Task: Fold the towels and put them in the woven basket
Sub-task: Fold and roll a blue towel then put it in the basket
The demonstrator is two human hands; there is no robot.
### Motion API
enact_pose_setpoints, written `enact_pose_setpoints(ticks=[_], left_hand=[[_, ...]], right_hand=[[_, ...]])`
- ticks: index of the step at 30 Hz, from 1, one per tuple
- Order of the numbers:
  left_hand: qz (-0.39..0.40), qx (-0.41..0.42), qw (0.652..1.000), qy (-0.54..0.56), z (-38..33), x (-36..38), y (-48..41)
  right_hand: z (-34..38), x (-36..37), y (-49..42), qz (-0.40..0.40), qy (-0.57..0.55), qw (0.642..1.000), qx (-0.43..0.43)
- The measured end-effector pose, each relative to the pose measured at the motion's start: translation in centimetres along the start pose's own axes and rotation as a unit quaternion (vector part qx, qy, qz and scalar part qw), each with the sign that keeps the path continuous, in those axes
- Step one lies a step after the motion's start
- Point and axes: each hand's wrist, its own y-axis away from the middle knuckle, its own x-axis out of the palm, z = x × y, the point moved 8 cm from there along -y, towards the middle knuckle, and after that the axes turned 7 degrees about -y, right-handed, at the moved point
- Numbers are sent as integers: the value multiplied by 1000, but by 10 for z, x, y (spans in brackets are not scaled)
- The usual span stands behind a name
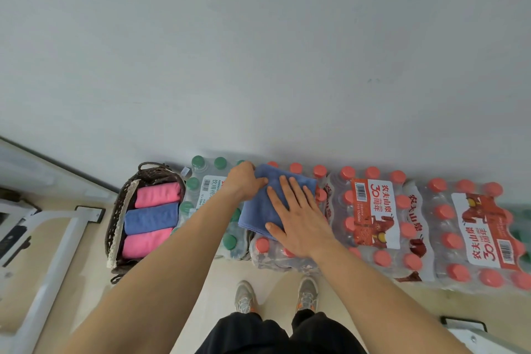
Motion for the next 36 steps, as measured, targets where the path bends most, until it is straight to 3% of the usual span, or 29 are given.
enact_pose_setpoints(ticks=[5,12,17,19,27,36], left_hand=[[-6,6,1000,-1,-1,2,-3],[-33,35,994,96,-11,0,6],[87,53,992,68,0,21,19],[101,60,991,62,4,23,24],[-34,12,999,19,13,-9,8],[-42,79,996,10,-1,-21,0]], right_hand=[[-6,-5,12,37,2,997,-71],[-8,-25,15,95,-20,992,-78],[-5,-38,15,131,-37,987,-79],[-4,-42,14,135,-40,987,-80],[0,-47,11,135,-30,988,-70],[-21,-83,-37,108,-106,988,-8]])
